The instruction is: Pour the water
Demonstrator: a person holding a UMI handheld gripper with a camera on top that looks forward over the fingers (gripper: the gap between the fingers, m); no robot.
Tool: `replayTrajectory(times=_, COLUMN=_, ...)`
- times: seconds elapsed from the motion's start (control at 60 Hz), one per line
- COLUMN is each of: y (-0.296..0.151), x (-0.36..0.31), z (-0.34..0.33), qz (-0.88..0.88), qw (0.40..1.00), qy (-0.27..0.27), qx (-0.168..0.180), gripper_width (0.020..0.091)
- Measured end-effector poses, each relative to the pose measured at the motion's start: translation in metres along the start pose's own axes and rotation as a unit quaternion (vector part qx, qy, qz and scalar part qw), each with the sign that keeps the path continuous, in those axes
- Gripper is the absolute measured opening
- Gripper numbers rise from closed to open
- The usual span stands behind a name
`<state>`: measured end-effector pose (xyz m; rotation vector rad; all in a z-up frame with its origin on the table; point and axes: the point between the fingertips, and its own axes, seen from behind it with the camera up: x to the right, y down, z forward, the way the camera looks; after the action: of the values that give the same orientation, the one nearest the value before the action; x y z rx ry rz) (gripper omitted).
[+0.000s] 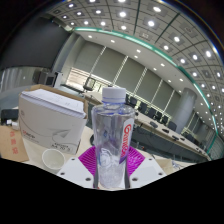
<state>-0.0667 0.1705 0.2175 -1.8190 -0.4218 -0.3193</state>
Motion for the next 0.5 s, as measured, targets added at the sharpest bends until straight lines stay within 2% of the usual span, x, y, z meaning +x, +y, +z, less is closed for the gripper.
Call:
replayTrajectory(times=0.217, y=0.059, x=-0.025, z=0.022, qz=0.154, qw=0.985, qy=-0.071, qx=-0.033, gripper_width=0.0352)
replayTrajectory(times=0.467, y=0.118, x=-0.054, z=0.032, qz=0.200, qw=0.973, qy=-0.105, qx=-0.052, gripper_width=0.0359)
replayTrajectory(times=0.5, y=0.115, x=-0.053, z=0.030, qz=0.202, qw=0.974, qy=-0.103, qx=-0.032, gripper_width=0.0358)
